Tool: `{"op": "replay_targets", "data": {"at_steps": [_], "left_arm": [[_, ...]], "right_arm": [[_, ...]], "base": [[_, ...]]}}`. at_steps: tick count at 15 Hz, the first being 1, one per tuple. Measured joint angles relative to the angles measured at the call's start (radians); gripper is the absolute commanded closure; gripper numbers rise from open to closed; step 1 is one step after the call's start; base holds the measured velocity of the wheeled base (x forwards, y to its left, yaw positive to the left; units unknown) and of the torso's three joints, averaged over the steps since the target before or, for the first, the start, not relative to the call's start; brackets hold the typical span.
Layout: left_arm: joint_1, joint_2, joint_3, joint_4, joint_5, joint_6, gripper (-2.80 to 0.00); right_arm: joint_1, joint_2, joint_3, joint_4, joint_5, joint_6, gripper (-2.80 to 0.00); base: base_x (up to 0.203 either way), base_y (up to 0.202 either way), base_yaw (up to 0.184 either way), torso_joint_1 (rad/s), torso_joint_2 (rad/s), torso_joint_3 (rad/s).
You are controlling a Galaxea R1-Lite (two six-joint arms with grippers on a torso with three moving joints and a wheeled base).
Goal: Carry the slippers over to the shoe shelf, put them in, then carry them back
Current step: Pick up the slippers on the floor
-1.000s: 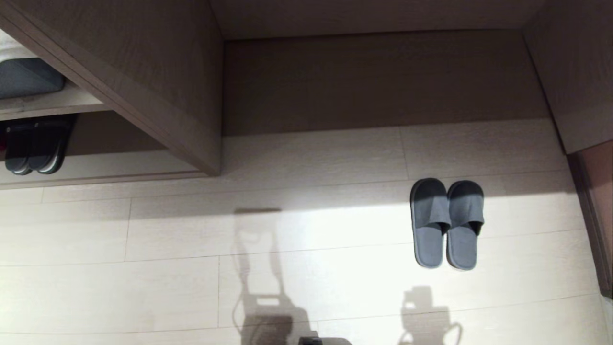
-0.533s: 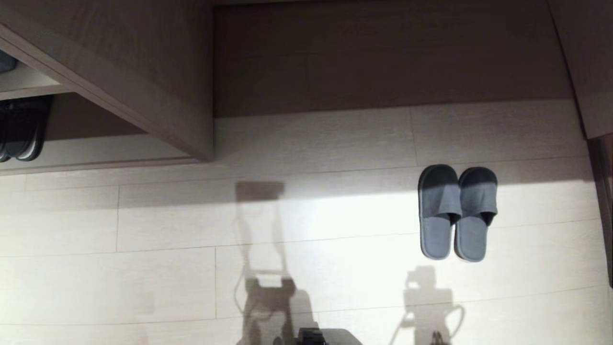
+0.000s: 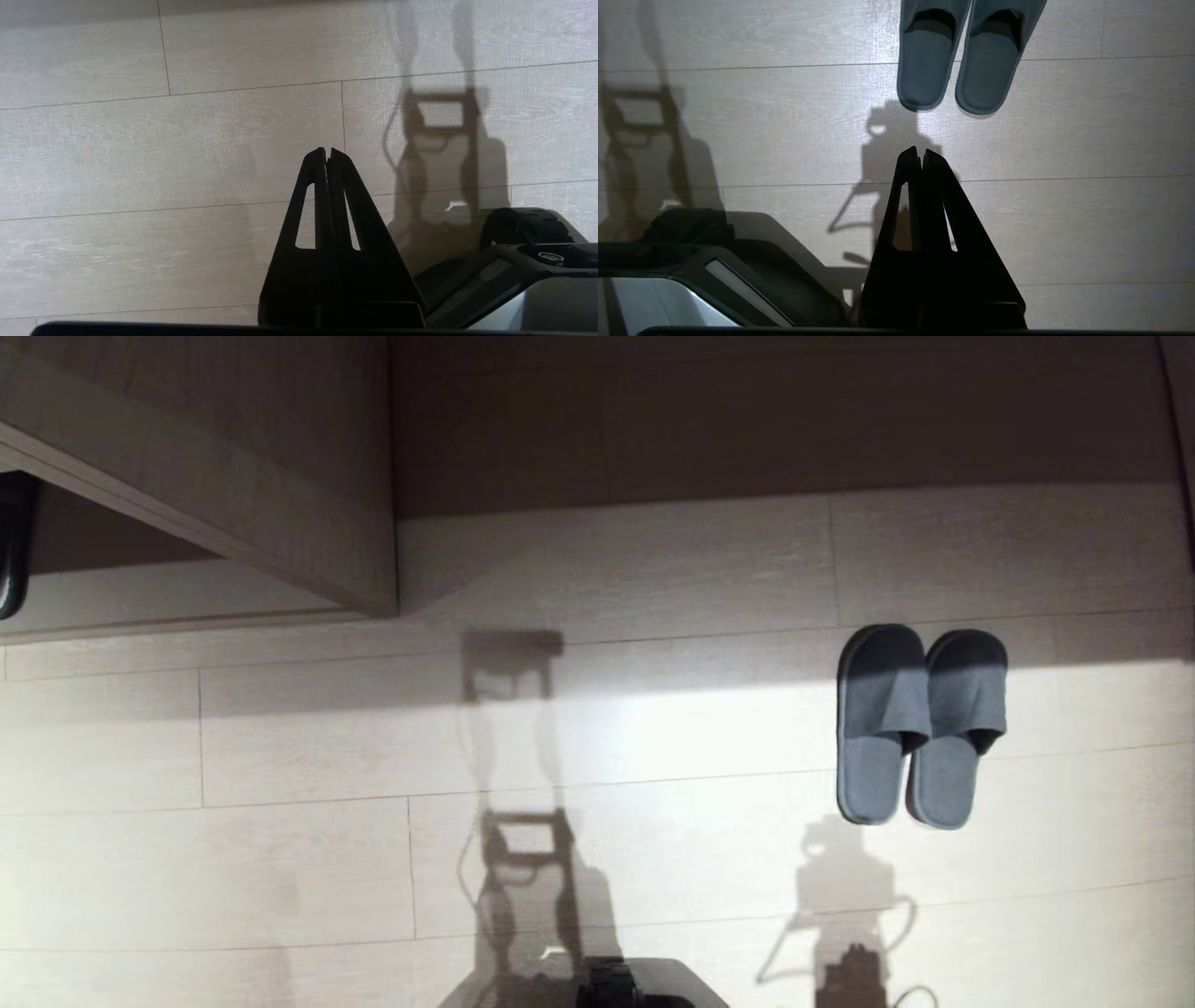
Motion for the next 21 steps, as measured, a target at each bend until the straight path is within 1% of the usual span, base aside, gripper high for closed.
{"op": "replay_targets", "data": {"at_steps": [15, 19, 21], "left_arm": [[0.0, 0.0, 0.0, 0.0, 0.0, -0.001, 0.0], [0.0, 0.0, 0.0, 0.0, 0.001, -0.003, 0.0], [0.0, 0.0, 0.0, 0.0, 0.001, -0.003, 0.0]], "right_arm": [[0.0, 0.001, 0.0, 0.001, 0.001, -0.004, 0.0], [0.0, 0.001, 0.0, -0.004, 0.002, 0.009, 0.0], [0.0, 0.007, -0.022, -0.002, 0.011, 0.009, 0.0]], "base": [[0.0, 0.0, 0.0, 0.004, 0.0, -0.199], [0.0, 0.0, 0.0, 0.004, 0.0, -0.066], [0.0, 0.0, 0.0, 0.0, 0.0, 0.0]]}}
